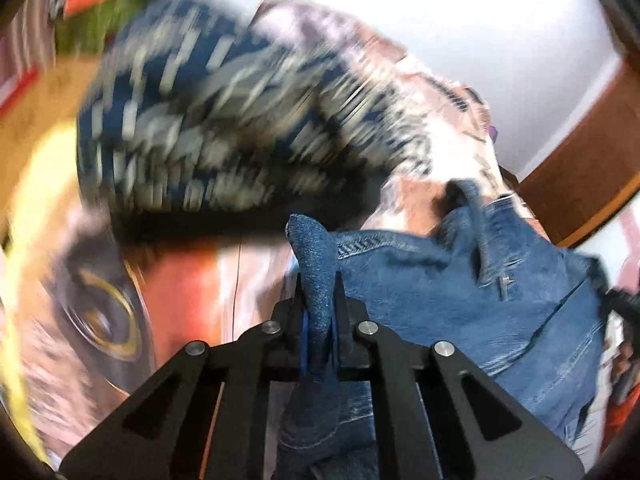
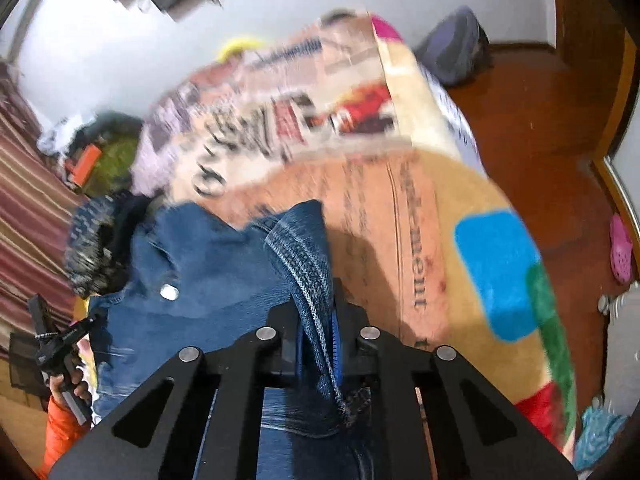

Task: Fold large clothes
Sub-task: 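Grasp the jacket hem with the left gripper while the right gripper grasps it too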

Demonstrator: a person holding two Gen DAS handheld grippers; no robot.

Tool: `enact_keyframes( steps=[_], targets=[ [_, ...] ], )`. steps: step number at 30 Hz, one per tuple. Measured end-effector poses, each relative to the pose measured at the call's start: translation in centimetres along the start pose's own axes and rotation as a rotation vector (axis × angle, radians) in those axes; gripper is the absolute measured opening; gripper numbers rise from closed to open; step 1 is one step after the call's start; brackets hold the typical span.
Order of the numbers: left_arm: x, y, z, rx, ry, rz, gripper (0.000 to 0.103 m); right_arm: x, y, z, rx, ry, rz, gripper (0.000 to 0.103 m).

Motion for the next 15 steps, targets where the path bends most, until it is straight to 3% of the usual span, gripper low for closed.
enact_keyframes(
  steps=[9,12,15],
  targets=[
    [-8.9,-7.0,9.0,-0.232,0.102,-0.223,0.007,6.7,-4.3,7.6,-0.189,-0.051,0.170,0.007],
    [-11.2,-8.6,10.2,-0.291,0.105,-0.277,0.007,8.2,-6.4,9.1,-0.262,-0.046,0.211,0.007],
    [-12.0,-10.5,8.8,-0.303,0.095,-0.273,0.007,8.1,-8.5,9.0,-0.301,-0.027,0.203,0.007]
  ],
)
Point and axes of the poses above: each gripper's, at about its wrist camera, not at the fingertips, and z roughly against the way its jaws point, x to its left, y to its underside, the point moved 3 cm from there along -z, roughly the way its jaws point, and after that the axes turned 6 degrees about -x, right-handed, at the moved point
